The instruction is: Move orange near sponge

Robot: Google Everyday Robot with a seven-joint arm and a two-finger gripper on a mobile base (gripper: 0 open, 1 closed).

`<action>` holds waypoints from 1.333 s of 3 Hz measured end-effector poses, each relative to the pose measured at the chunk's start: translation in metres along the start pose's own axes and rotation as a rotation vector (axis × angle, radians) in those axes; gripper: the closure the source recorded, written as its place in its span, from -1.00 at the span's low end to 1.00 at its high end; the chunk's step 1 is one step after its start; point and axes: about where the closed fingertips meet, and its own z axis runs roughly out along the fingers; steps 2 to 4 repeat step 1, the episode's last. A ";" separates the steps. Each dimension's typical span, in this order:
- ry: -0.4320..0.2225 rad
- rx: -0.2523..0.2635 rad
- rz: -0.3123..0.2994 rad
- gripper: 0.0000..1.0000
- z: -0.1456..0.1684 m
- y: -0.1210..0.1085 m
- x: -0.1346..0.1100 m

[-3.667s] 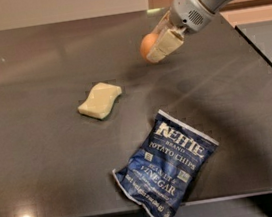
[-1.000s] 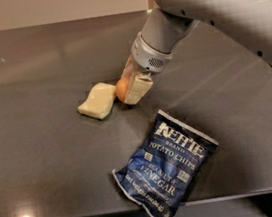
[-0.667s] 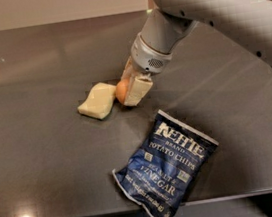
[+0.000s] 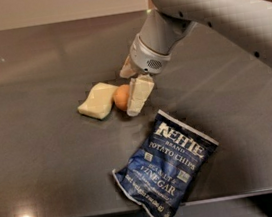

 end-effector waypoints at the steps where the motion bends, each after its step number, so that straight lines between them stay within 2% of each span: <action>1: 0.000 0.000 0.000 -1.00 0.000 0.000 0.000; 4: 0.000 0.000 0.000 -1.00 0.000 0.000 0.000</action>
Offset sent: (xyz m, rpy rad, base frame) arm 0.0000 0.0000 0.0000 0.0000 0.0000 0.0000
